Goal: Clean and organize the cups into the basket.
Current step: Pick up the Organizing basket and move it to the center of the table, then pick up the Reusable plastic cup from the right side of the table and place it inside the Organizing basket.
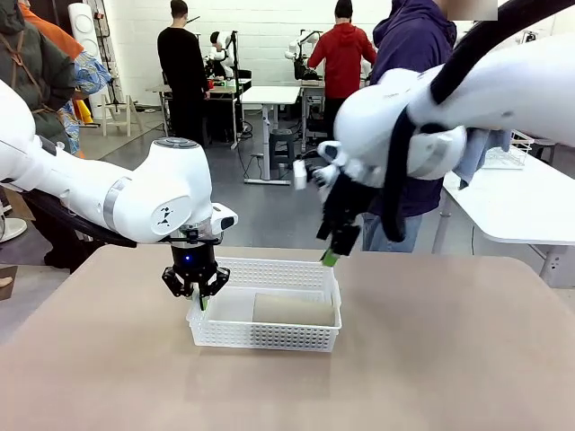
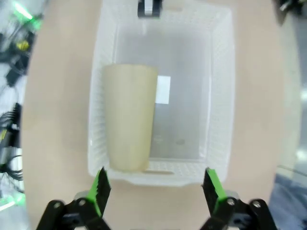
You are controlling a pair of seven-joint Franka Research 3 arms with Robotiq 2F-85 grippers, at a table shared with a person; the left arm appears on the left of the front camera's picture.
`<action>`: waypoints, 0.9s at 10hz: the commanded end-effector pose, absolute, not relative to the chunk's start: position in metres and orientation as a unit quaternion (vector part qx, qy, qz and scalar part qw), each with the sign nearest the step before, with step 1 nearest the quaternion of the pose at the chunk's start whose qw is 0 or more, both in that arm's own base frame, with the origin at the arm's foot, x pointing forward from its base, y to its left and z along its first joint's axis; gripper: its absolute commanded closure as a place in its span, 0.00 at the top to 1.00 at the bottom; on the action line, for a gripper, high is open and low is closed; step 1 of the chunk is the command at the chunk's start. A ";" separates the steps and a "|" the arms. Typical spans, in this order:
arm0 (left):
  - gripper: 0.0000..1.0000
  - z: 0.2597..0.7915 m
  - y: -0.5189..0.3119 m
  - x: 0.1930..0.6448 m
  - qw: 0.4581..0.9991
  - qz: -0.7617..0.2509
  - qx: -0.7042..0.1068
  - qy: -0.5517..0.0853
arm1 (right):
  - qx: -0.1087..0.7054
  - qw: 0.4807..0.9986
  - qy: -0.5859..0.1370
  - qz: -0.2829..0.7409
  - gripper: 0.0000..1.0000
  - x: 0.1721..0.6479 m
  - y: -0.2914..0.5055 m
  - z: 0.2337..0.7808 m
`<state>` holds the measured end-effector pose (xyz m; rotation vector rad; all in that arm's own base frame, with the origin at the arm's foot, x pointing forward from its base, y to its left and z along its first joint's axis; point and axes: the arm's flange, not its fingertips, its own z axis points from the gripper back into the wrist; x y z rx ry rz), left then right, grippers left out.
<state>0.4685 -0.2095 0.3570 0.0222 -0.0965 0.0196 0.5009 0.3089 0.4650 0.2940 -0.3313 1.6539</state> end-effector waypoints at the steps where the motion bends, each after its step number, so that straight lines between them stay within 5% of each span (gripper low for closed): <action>1: 0.00 0.358 -0.210 0.468 0.999 0.005 0.012 -0.050 | 0.181 0.648 -0.193 0.714 1.00 0.481 0.250 0.452; 6: 0.00 0.358 -0.210 0.468 0.999 0.005 0.012 -0.050 | 0.271 0.664 -0.281 0.638 1.00 0.469 0.151 0.424; 9: 0.00 0.358 -0.210 0.468 0.999 0.005 0.012 -0.050 | 0.260 0.679 -0.269 0.631 1.00 0.477 0.146 0.423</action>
